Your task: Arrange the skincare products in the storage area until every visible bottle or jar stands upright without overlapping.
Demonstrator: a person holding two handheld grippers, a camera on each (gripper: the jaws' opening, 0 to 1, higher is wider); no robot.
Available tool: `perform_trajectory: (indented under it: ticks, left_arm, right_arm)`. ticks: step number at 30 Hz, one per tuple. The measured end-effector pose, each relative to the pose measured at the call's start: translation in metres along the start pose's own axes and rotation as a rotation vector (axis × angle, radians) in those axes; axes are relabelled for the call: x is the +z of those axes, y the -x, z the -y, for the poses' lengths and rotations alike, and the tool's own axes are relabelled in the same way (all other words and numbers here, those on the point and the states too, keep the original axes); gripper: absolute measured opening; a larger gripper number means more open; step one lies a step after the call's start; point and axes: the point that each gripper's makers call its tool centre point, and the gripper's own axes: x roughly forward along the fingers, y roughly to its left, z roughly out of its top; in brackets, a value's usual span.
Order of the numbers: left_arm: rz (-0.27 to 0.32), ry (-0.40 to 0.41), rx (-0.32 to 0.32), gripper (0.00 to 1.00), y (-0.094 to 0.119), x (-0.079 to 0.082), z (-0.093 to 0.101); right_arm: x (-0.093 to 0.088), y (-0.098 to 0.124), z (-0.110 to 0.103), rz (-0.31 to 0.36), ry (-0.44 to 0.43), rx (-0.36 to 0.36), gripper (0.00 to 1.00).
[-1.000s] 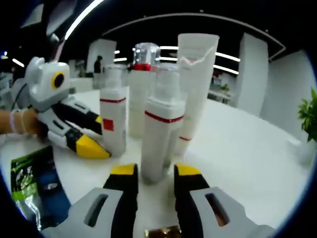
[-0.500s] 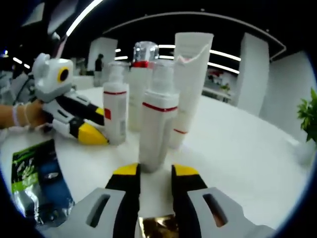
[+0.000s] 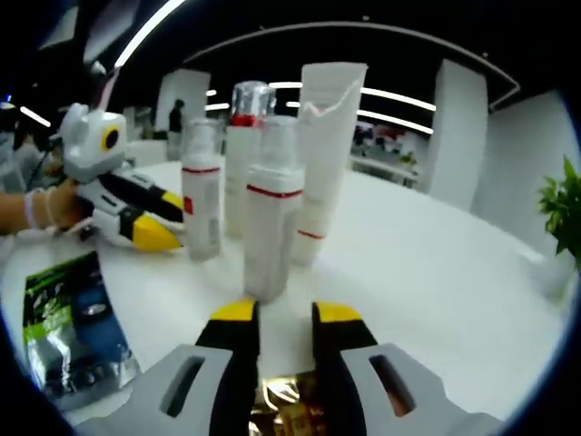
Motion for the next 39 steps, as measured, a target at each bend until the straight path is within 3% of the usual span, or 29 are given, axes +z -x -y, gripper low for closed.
perform_trajectory:
  ticks: [7, 10, 16, 23, 27, 31, 34, 37, 39]
  left_arm:
    - [0.055, 0.008, -0.028, 0.27, 0.032, 0.009, 0.003]
    - [0.101, 0.033, -0.038, 0.27, 0.046, 0.014, 0.002]
    - [0.134, 0.063, -0.077, 0.39, 0.078, 0.010, 0.010]
    - [0.176, 0.109, -0.109, 0.50, 0.106, 0.014, 0.021]
    - [0.226, 0.085, -0.149, 0.52, 0.124, 0.019, 0.039]
    - [0.264, 0.086, -0.152, 0.69, 0.136, 0.022, 0.051]
    - [0.253, 0.061, -0.125, 0.78, 0.140, 0.017, 0.055]
    - [0.227, 0.041, -0.112, 0.77, 0.141, 0.006, 0.063]
    - [0.162, 0.081, -0.123, 0.75, 0.138, -0.008, 0.071]
  right_arm:
    - [0.009, 0.014, 0.006, 0.052, -0.018, 0.004, 0.22]
    - [0.016, 0.020, -0.002, 0.096, -0.048, 0.039, 0.24]
    - [0.034, 0.043, -0.033, 0.190, -0.060, 0.144, 0.30]
    - [0.045, 0.065, -0.062, 0.245, -0.212, 0.295, 0.39]
    - [0.051, 0.084, -0.081, 0.279, -0.253, 0.377, 0.42]
    - [0.050, 0.095, -0.092, 0.272, -0.263, 0.422, 0.42]
    - [0.041, 0.100, -0.101, 0.235, -0.276, 0.454, 0.41]
    - [0.025, 0.102, -0.112, 0.162, -0.303, 0.488, 0.52]
    - [0.016, 0.103, -0.118, 0.110, -0.318, 0.522, 0.57]
